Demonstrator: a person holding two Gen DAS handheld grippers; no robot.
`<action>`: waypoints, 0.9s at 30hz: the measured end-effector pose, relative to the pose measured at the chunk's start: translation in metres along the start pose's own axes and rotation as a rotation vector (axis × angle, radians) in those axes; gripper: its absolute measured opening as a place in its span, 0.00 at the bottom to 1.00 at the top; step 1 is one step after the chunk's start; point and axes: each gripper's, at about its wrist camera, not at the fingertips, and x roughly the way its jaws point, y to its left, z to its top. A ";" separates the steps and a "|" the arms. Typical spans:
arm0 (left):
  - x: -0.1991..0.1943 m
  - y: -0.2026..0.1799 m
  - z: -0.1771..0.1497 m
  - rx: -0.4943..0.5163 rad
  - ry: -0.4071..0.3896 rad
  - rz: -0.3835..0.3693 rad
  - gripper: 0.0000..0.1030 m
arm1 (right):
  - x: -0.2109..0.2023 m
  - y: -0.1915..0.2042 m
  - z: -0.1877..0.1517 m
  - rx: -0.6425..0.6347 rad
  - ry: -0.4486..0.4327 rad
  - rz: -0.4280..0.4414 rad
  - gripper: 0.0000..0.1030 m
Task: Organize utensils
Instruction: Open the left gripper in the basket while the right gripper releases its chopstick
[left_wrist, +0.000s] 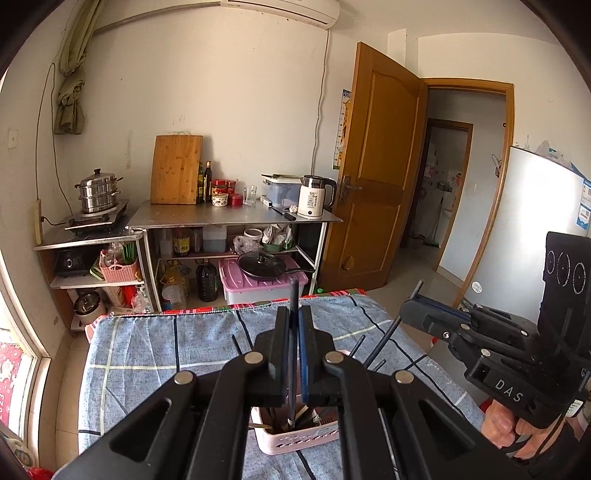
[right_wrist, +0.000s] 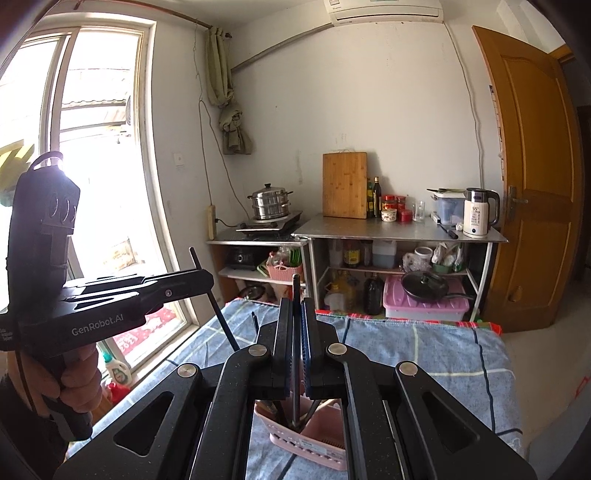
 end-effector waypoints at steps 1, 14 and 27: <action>0.004 0.002 -0.003 -0.004 0.009 0.001 0.05 | 0.003 0.000 -0.003 0.000 0.010 0.001 0.04; 0.047 0.019 -0.037 -0.050 0.140 0.017 0.05 | 0.031 -0.007 -0.035 0.012 0.120 -0.010 0.04; 0.044 0.024 -0.048 -0.073 0.141 0.039 0.14 | 0.033 -0.017 -0.045 0.044 0.170 -0.011 0.06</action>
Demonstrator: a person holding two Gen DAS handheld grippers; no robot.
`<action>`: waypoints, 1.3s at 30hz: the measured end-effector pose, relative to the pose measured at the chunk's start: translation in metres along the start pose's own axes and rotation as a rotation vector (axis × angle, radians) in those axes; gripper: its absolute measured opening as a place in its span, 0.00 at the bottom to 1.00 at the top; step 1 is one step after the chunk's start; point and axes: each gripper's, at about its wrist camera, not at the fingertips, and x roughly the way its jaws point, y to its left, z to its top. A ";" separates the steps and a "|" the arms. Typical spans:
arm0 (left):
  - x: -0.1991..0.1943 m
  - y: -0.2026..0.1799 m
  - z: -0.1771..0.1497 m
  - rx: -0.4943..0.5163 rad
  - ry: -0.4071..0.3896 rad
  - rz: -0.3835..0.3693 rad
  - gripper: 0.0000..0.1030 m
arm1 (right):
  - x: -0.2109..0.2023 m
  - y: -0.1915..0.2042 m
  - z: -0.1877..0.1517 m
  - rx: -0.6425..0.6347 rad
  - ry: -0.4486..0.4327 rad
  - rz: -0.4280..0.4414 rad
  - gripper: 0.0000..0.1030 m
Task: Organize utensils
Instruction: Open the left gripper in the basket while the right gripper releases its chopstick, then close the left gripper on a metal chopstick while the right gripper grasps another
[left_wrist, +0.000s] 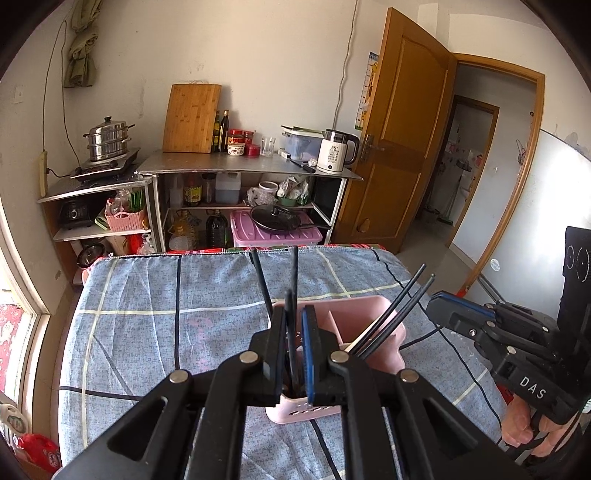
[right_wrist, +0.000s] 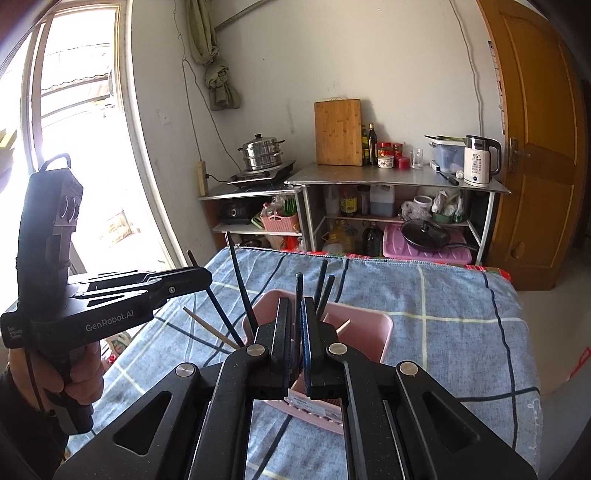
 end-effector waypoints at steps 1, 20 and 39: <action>-0.004 0.000 0.001 0.000 -0.010 0.003 0.17 | -0.004 0.000 0.001 0.000 -0.008 -0.001 0.09; -0.080 -0.017 -0.065 0.001 -0.118 0.013 0.27 | -0.091 -0.005 -0.052 0.005 -0.096 0.016 0.13; -0.040 -0.053 -0.172 -0.037 0.070 -0.063 0.27 | -0.093 -0.032 -0.146 0.073 0.042 0.006 0.13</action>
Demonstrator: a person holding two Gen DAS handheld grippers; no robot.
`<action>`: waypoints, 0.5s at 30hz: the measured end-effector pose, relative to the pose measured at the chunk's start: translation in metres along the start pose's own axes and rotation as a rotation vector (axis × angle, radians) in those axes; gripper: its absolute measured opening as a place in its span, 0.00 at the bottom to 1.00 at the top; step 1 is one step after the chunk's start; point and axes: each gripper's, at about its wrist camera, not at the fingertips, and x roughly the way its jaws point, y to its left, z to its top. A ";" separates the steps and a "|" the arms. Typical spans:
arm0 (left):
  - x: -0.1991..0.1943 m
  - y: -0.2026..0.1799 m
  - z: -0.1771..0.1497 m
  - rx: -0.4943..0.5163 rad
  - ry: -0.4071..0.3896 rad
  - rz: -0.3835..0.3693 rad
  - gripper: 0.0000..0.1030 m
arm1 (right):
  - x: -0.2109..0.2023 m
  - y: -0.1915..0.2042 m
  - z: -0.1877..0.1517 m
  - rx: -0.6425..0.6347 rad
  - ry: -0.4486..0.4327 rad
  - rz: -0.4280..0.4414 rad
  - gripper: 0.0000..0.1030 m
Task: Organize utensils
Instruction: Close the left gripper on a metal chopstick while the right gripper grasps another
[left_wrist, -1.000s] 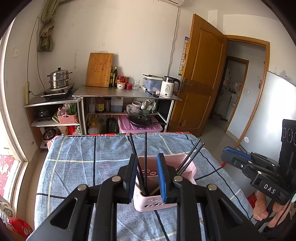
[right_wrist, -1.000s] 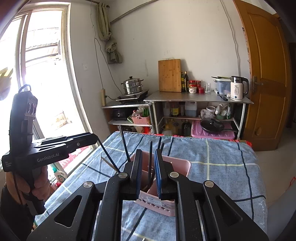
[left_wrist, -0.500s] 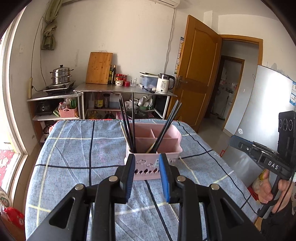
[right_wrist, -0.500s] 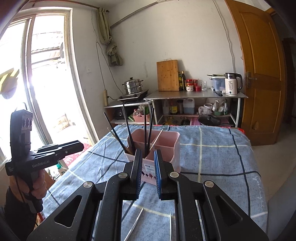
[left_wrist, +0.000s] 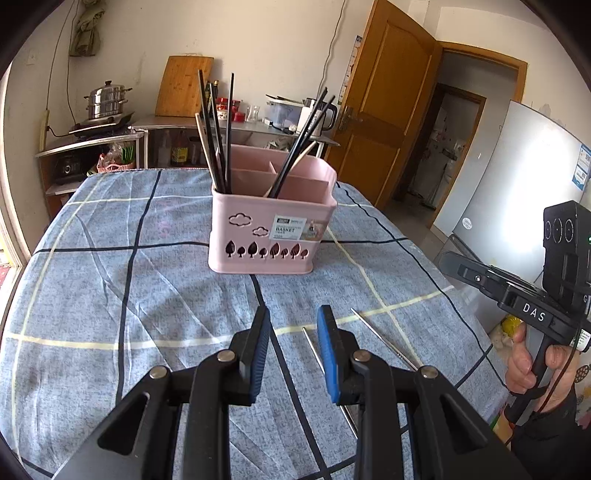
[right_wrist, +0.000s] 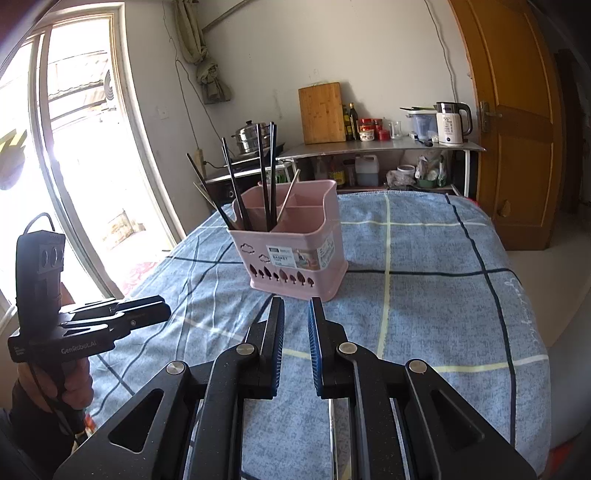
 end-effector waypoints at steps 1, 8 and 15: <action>0.004 -0.001 -0.003 -0.001 0.009 -0.002 0.27 | 0.002 -0.001 -0.002 0.000 0.007 -0.003 0.13; 0.027 -0.007 -0.011 -0.006 0.073 -0.019 0.27 | 0.018 -0.010 -0.013 0.000 0.063 -0.014 0.13; 0.060 -0.012 -0.020 -0.011 0.160 -0.027 0.27 | 0.050 -0.017 -0.027 -0.020 0.174 -0.034 0.13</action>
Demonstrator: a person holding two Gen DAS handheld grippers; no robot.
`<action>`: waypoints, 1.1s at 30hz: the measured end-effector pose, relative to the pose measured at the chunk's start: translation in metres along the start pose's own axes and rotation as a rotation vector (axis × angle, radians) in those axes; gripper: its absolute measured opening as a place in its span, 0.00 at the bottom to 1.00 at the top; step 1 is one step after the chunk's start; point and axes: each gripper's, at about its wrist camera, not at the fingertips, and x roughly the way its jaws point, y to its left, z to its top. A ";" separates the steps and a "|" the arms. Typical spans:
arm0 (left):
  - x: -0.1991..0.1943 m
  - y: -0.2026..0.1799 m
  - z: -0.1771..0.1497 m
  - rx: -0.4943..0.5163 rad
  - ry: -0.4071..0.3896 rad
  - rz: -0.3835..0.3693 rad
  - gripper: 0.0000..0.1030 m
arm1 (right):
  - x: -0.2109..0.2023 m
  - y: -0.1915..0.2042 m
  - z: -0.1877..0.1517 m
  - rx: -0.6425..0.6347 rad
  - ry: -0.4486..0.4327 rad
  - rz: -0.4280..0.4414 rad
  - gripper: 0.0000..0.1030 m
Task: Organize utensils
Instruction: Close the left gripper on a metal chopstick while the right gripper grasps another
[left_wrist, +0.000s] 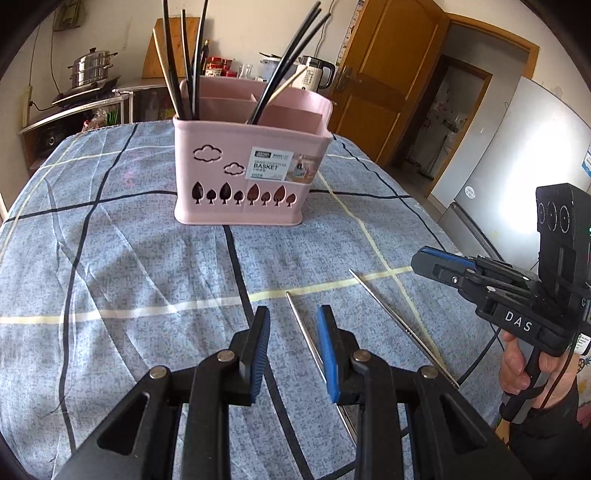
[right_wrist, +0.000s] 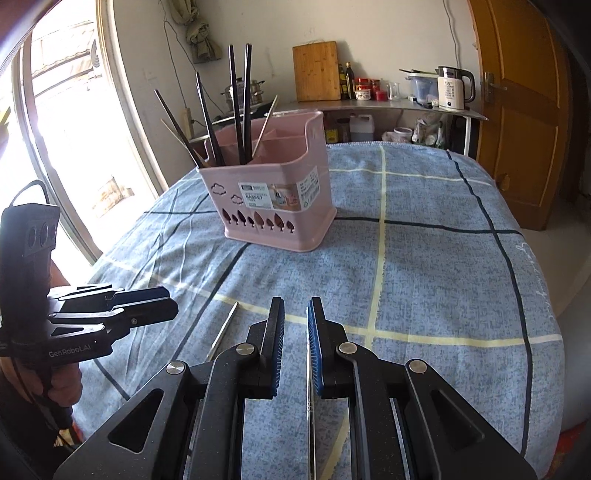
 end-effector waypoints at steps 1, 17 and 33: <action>0.005 0.000 0.000 -0.003 0.013 -0.003 0.27 | 0.006 -0.001 -0.001 -0.004 0.018 -0.004 0.13; 0.052 -0.009 0.002 0.020 0.110 0.039 0.27 | 0.066 -0.001 -0.007 -0.094 0.196 -0.050 0.13; 0.067 -0.034 0.004 0.121 0.111 0.083 0.10 | 0.066 -0.009 -0.003 -0.081 0.219 -0.080 0.05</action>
